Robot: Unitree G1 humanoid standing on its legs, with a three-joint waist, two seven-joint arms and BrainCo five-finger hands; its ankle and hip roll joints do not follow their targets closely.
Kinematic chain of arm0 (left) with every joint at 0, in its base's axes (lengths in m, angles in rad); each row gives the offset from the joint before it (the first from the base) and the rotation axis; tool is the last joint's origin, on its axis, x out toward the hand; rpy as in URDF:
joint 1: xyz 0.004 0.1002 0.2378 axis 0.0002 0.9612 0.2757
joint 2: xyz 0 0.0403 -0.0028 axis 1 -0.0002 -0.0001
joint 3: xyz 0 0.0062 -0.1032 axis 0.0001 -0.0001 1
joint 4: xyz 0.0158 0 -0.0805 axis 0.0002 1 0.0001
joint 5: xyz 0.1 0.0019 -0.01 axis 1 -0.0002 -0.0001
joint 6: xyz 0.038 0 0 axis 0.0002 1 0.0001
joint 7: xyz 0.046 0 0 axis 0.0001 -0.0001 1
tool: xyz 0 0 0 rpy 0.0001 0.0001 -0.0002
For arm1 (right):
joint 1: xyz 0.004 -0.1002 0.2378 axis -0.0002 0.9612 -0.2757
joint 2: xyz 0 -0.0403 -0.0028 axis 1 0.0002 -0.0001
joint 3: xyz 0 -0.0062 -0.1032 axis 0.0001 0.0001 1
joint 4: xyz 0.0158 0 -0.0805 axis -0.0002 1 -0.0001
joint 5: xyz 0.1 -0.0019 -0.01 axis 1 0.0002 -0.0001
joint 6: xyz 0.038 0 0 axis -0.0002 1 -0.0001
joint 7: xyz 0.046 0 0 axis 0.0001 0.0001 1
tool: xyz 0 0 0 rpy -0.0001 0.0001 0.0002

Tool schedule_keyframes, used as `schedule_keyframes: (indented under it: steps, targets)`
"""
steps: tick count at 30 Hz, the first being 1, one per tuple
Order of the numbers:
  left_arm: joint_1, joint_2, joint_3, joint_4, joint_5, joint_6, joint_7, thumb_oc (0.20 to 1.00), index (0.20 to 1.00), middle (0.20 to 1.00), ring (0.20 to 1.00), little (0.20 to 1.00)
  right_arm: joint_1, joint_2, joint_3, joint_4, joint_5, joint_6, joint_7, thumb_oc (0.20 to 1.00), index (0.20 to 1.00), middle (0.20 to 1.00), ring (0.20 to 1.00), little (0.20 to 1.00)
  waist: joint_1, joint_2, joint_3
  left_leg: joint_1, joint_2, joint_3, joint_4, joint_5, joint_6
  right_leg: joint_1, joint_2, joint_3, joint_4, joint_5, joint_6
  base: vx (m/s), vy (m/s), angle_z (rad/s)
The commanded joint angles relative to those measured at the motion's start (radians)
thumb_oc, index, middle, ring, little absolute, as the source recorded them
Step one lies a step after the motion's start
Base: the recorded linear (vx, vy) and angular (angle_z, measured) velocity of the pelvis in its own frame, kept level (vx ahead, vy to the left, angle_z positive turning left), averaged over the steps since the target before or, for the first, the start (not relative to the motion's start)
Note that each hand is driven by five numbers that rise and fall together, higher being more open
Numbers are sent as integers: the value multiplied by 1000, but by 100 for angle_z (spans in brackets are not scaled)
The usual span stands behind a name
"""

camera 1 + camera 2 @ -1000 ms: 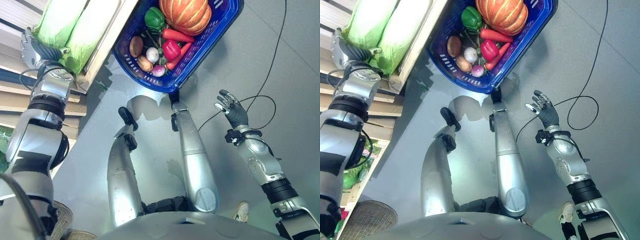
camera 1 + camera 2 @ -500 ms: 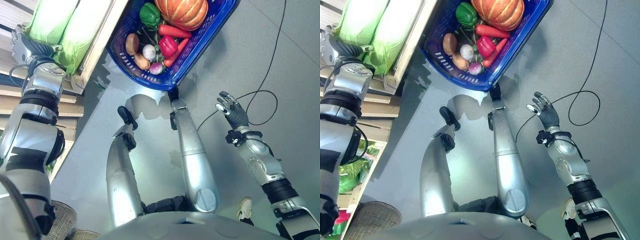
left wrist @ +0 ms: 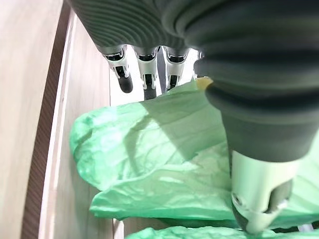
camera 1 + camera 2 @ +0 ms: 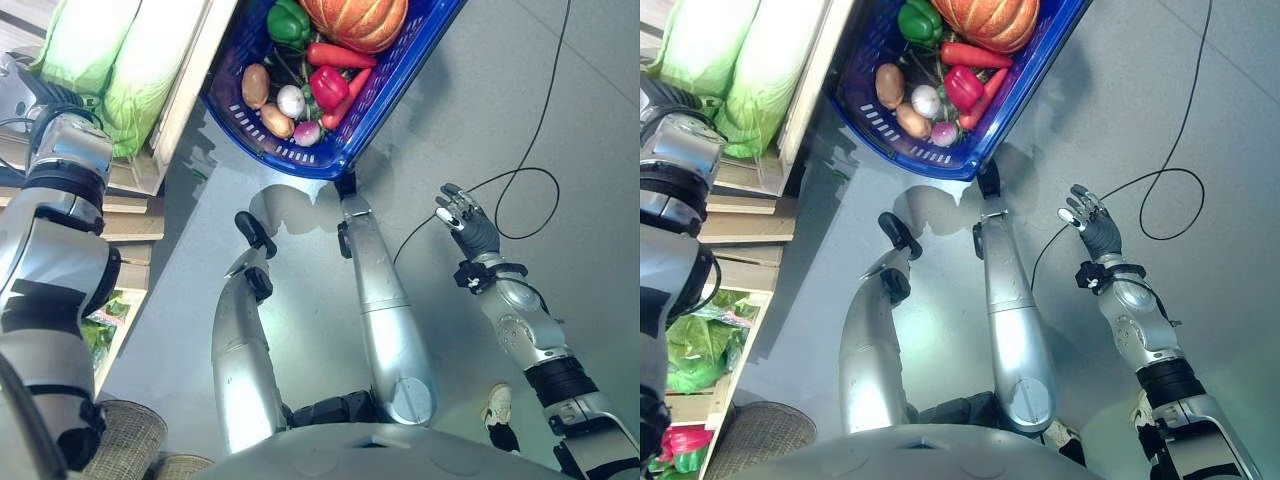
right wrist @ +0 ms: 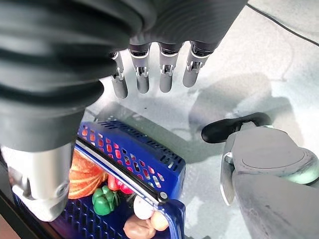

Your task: Pick up fruits and vegetables into the basket

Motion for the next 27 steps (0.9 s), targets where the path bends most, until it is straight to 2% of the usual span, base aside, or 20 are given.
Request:
schedule_keyframes:
  steps: [1,2,3,4,7,8,9,11,17,22,27]
  targets:
    - [-43,8,-39,34,29,-46,-126,1000,1000,1000,1000,1000,5,-51,33,10,23,-40,27,1000,1000,1000,1000,1000,-57,14,-27,-57,-16,20,36,-27,27,27,10,-4,-63,-6,55,0,0,0]
    - [-40,4,-45,41,34,-54,-139,953,953,953,953,953,5,-51,32,8,22,-37,29,1000,1000,1000,1000,1000,-59,14,-27,-56,-15,22,37,-26,26,28,9,-2,-66,-4,55,0,0,0]
    - [-37,2,-49,43,39,-55,-146,818,818,818,818,818,5,-52,30,7,21,-35,30,1000,1000,1000,1000,1000,-60,14,-27,-55,-15,23,36,-26,26,28,10,-1,-67,-2,55,-1,0,-3]
    - [-36,1,-55,47,34,-59,-154,570,570,570,570,570,6,-53,30,6,20,-37,32,1000,1000,1000,1000,1000,-62,13,-27,-53,-15,25,35,-25,25,29,10,0,-70,1,55,-1,3,-4]
    - [-29,-5,-61,57,17,-92,-212,416,416,416,416,416,2,-56,27,3,23,-36,36,1000,1000,1000,1000,1000,-66,14,-27,-50,-11,28,34,-24,23,30,8,4,-72,1,57,-5,9,-7]
    - [-25,-8,-58,60,12,-105,-231,325,325,325,325,325,2,-58,23,-1,24,-32,35,1000,1000,1000,1000,1000,-67,15,-27,-47,-11,31,33,-23,22,32,7,4,-73,2,57,-6,11,-8]
    - [-21,-10,-57,63,5,-120,-236,200,200,200,200,200,1,-60,22,-4,27,-27,34,1000,1000,1000,1000,1000,-68,16,-27,-45,-11,32,32,-22,21,32,7,5,-74,2,57,-5,20,-5]
    - [-12,-15,-49,60,-32,-168,-246,200,200,200,200,200,1,-60,17,-7,24,-22,33,1000,1000,1000,1000,1000,-70,19,-27,-38,-10,36,29,-21,20,34,5,6,-74,2,57,-4,38,-1]
    - [24,-22,8,29,-148,-255,-295,200,200,200,200,200,12,-63,0,-27,10,-18,30,1000,1000,1000,1000,1000,-71,26,-27,-23,-12,42,22,-21,19,42,2,8,-72,-2,56,-3,13,0]
    - [63,-34,67,-14,-223,-324,-261,200,200,200,200,200,23,-59,-11,-41,-1,-32,32,1000,1000,1000,1000,1000,-66,25,-27,-9,-13,40,21,-24,22,55,3,4,-64,-16,51,-6,-4,0]
    - [104,-32,124,-79,-266,-398,-211,200,200,200,200,200,42,-42,-19,-67,-17,-73,40,1000,1000,1000,1000,1000,-51,15,-27,11,-14,29,14,-25,25,86,4,-13,-64,-25,49,-36,-62,3]
